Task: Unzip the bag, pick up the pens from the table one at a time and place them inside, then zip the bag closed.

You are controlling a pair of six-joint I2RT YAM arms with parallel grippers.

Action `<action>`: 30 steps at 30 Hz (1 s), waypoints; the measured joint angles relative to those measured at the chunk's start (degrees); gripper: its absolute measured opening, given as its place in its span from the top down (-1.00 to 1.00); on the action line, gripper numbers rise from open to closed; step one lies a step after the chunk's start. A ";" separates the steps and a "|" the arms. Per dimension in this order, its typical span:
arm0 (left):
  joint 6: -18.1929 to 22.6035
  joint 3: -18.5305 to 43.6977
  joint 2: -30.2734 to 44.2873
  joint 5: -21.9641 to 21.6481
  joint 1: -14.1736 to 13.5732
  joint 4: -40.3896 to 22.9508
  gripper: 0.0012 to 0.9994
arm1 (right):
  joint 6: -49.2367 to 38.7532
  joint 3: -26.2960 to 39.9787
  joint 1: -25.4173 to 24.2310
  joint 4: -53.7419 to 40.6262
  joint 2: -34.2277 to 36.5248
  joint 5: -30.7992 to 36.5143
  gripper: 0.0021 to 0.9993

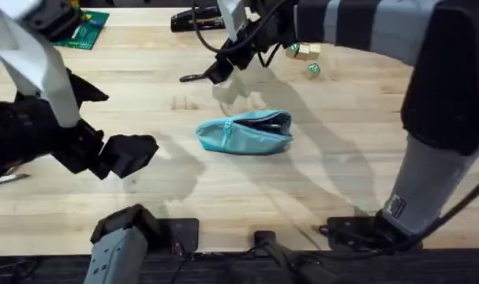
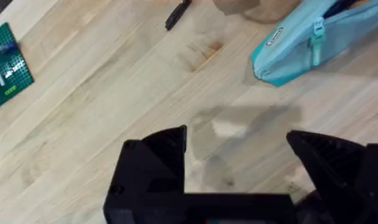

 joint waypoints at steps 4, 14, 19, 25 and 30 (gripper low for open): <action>2.33 0.00 0.00 0.00 0.00 -1.50 -0.99 | 0.00 0.00 0.04 1.43 1.91 0.00 -0.99; 4.67 0.00 0.00 -0.04 0.00 -2.33 -0.99 | 0.00 0.09 0.37 3.98 5.99 -2.32 -0.88; 4.91 0.00 0.00 -0.12 0.00 -2.70 -0.99 | -1.06 1.13 0.38 2.91 7.18 -1.34 -0.52; 4.91 0.00 0.00 -0.18 0.00 -2.70 -0.99 | -4.40 2.54 1.03 -1.00 7.14 3.82 -0.10; 4.91 0.00 0.00 -0.42 0.00 -2.69 -0.99 | -6.06 2.93 1.52 -2.00 6.99 5.08 0.22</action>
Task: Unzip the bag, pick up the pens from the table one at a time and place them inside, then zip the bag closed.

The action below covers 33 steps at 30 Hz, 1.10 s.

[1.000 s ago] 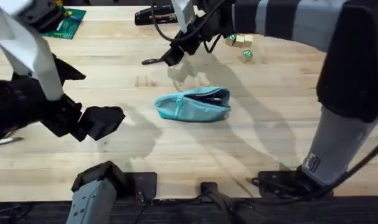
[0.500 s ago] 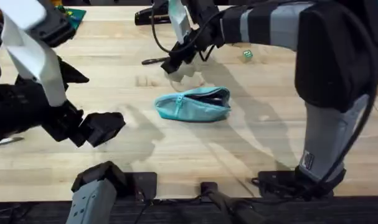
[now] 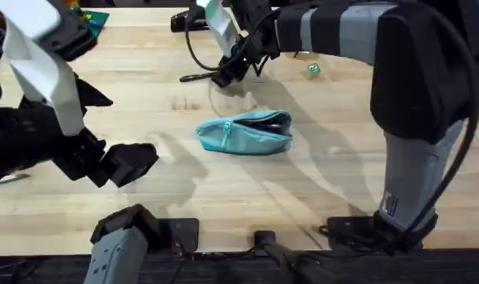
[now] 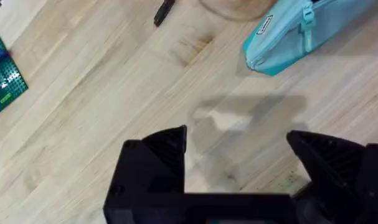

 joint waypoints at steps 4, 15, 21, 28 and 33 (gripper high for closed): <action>0.02 0.00 0.00 -0.08 0.00 -0.01 -0.99 | -1.19 0.02 0.07 0.04 0.00 0.57 0.59; 0.46 0.00 0.00 -0.08 0.00 -0.01 -0.99 | -2.09 0.17 0.07 -0.39 -0.53 2.00 0.93; 0.59 0.00 0.00 -0.47 0.00 -0.01 -0.99 | -2.07 -0.87 0.05 -5.99 -3.34 3.53 0.94; 0.61 0.00 0.00 -1.41 0.00 -0.01 -0.99 | -3.12 -1.18 0.03 -14.66 -11.42 4.27 0.94; 0.61 0.00 0.00 -1.61 0.00 0.00 -0.99 | -5.73 -1.18 0.03 -19.36 -19.21 4.45 0.94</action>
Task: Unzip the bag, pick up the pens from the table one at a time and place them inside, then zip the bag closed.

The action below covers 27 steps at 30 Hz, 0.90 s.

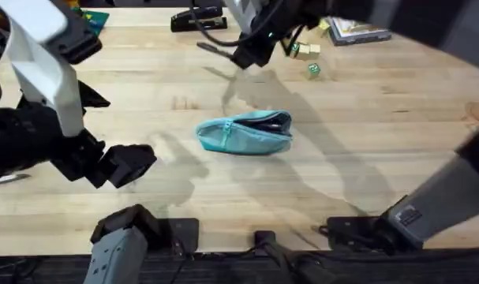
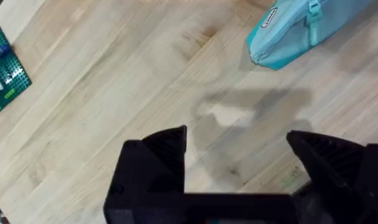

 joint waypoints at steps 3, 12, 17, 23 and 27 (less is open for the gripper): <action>0.00 0.00 0.00 -0.11 0.00 0.01 -0.99 | -1.34 0.00 0.00 -1.64 -3.89 0.01 0.94; 0.00 0.00 0.00 -1.17 0.00 0.30 -0.99 | -3.41 0.00 -0.13 -8.82 -12.80 0.01 0.94; 0.00 0.00 0.00 -1.33 0.00 0.32 -0.99 | -4.21 0.00 -0.80 -14.10 -16.67 0.00 0.94; 0.00 0.00 0.00 -1.33 0.00 0.49 -0.99 | -7.69 -0.02 -1.40 -20.64 -22.70 0.05 0.94; 0.00 0.00 0.00 -1.36 0.00 0.49 -0.99 | -9.20 -1.30 -1.40 -21.69 -27.90 0.04 0.94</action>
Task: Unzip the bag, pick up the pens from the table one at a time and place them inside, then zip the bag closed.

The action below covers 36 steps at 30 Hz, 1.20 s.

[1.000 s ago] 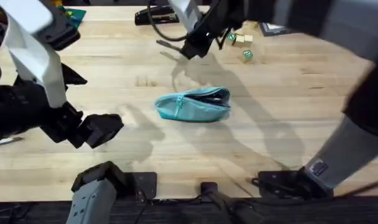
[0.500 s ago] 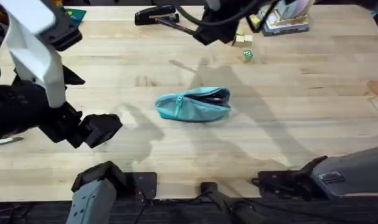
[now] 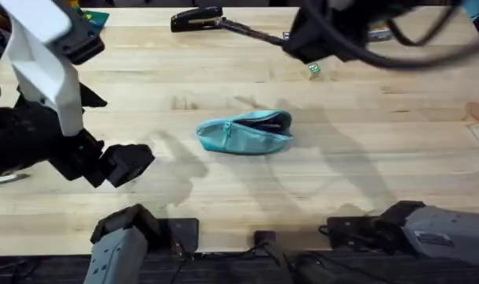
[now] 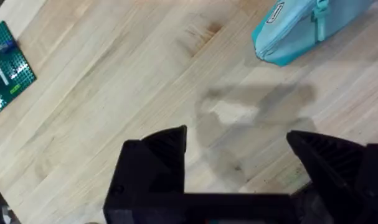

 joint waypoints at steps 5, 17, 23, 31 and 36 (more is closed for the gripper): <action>0.00 0.00 0.00 0.00 0.00 0.00 -0.99 | -0.83 -6.21 0.00 -2.58 -7.72 -0.01 0.94; 0.00 0.00 0.00 0.00 0.00 -0.04 -0.99 | -5.05 -23.33 0.00 -6.63 -21.48 2.80 0.94; 0.00 0.00 0.00 0.00 0.00 -0.04 -0.99 | -8.35 -32.01 0.00 -5.89 -24.37 5.99 0.94; 0.00 0.00 0.00 0.00 0.00 -0.15 -0.99 | -11.16 -38.02 0.00 -3.74 -23.88 9.56 0.94; 0.00 0.00 0.00 0.00 0.00 -0.50 -0.99 | -11.63 -38.04 0.00 -0.12 -20.58 10.27 0.94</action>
